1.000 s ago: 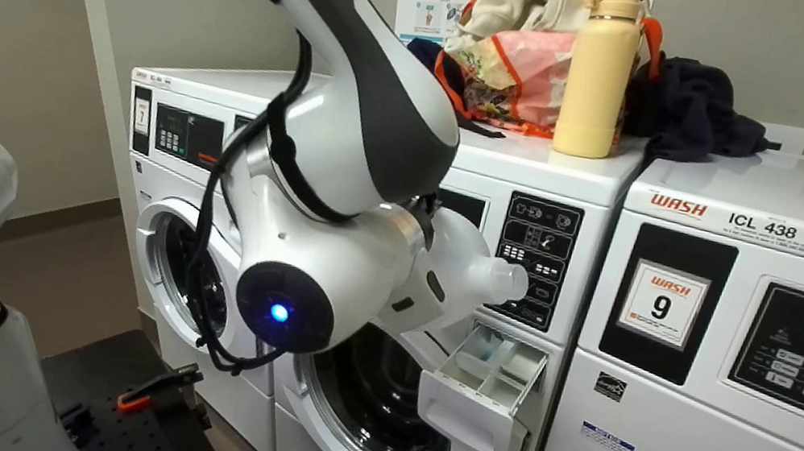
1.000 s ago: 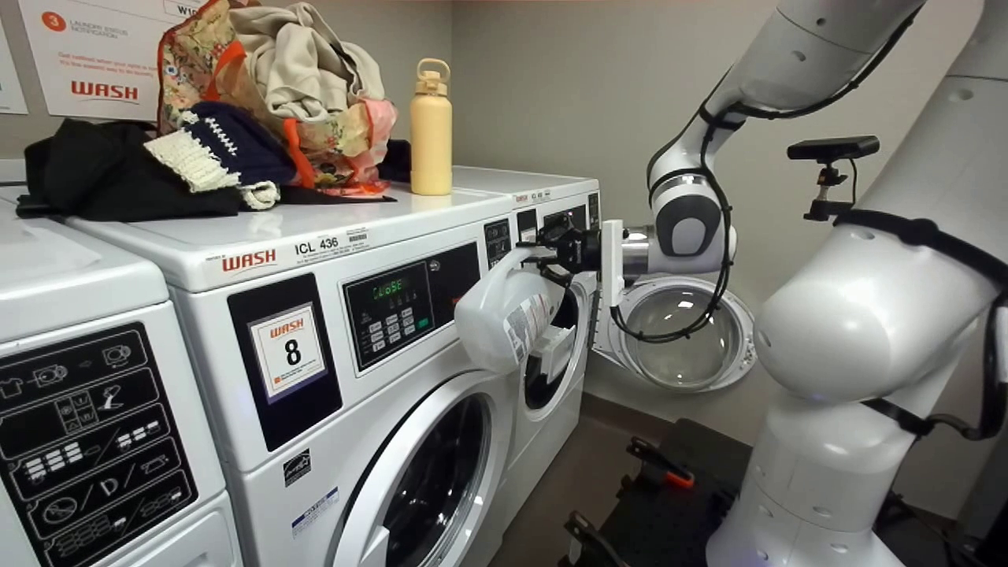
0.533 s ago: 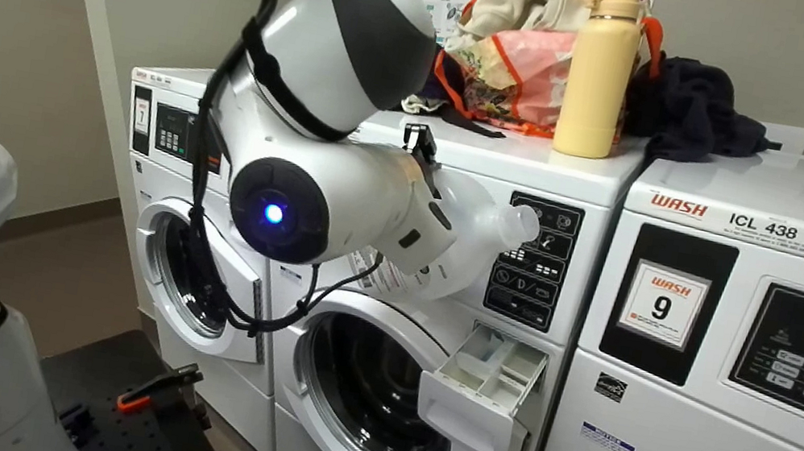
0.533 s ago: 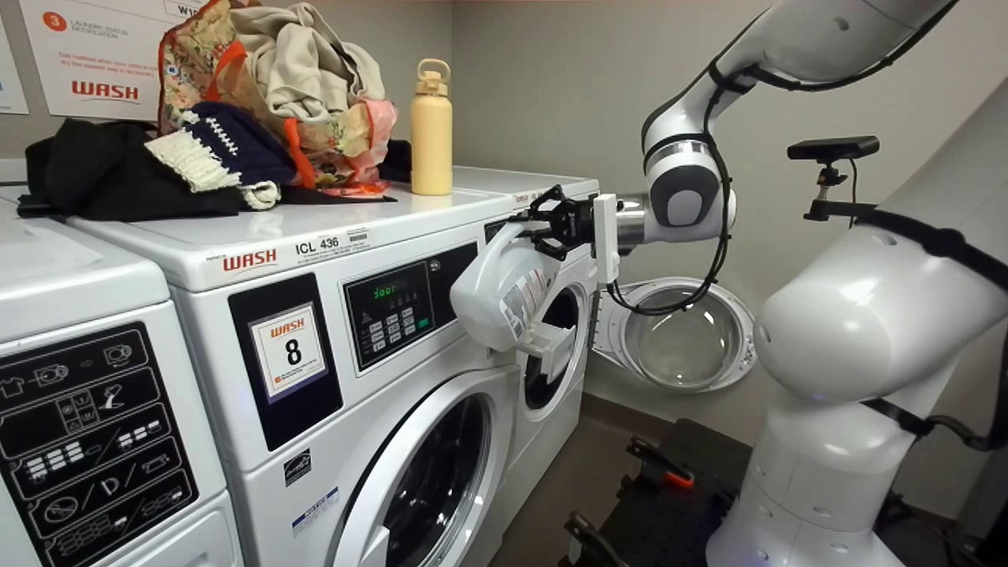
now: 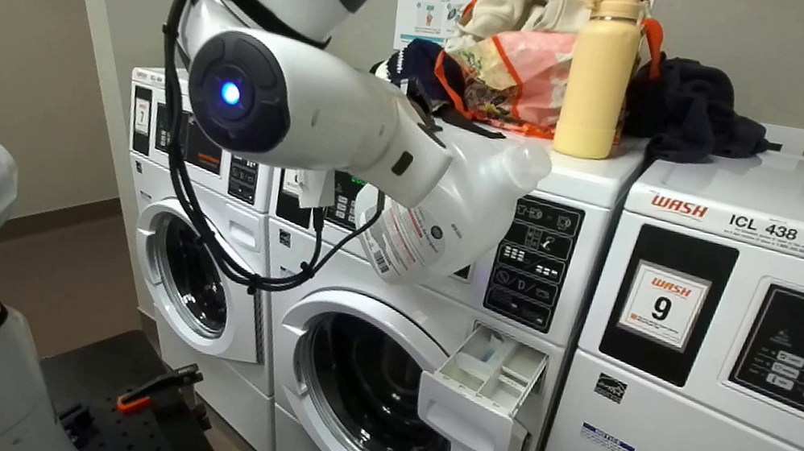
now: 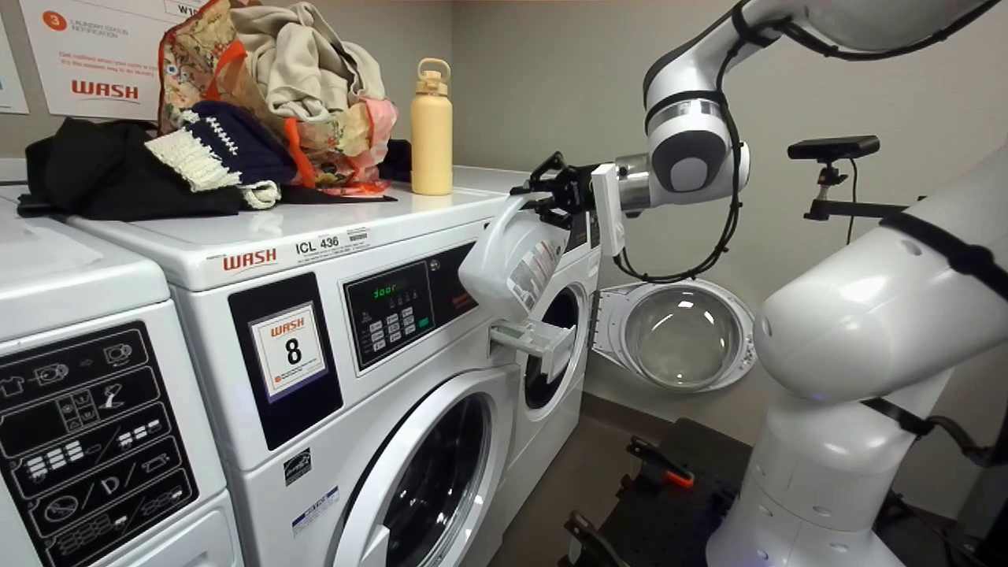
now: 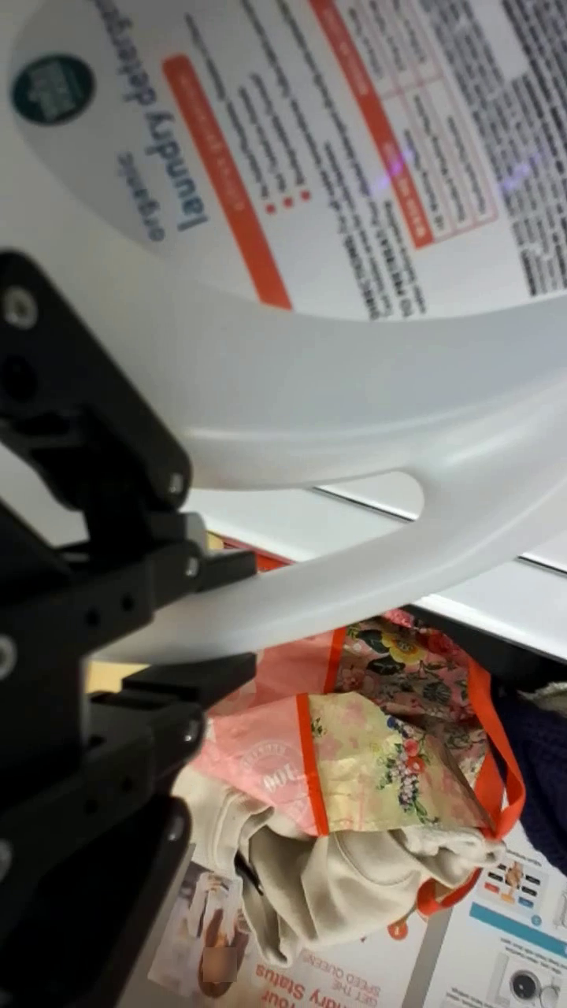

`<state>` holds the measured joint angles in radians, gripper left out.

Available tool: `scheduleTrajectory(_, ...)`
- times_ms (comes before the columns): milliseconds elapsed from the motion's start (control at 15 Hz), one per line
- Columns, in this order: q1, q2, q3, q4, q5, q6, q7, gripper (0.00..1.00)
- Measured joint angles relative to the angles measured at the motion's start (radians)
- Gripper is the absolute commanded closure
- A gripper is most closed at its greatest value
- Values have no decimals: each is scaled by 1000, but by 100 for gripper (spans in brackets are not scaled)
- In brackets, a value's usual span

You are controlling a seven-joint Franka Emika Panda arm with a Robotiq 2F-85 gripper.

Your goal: Pour some liquid from the white container into the washing machine soap chamber

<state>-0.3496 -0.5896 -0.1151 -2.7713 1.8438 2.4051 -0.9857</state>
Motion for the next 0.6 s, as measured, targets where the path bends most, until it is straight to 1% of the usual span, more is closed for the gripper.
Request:
scheduleTrajectory(333, 0, -139, 61, 0, -22, 118, 0, 93)
scheduleTrajectory(600, 0, -247, 113, -1, -16, 179, -16, 93)
